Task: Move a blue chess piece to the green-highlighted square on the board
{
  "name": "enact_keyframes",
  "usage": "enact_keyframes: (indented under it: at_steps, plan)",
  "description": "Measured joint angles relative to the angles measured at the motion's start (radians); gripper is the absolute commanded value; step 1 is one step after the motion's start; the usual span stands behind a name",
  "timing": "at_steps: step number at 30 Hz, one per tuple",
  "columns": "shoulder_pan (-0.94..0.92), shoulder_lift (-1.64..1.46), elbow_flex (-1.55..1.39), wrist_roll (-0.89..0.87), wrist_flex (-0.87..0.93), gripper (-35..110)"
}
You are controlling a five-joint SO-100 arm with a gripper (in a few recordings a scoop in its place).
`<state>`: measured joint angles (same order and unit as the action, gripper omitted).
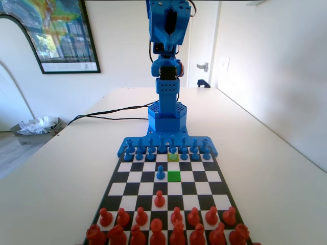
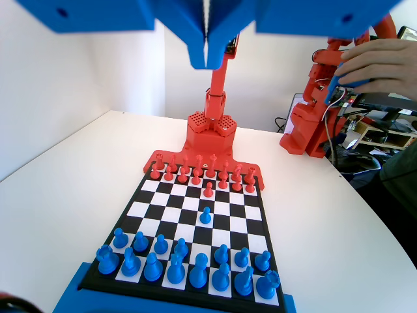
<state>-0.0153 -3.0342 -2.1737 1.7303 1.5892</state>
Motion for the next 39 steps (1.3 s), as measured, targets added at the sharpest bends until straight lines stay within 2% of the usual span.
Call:
enact_keyframes:
  at_steps: [39]
  plan:
    - [0.006,-0.018,0.000,-0.015,0.000,2]
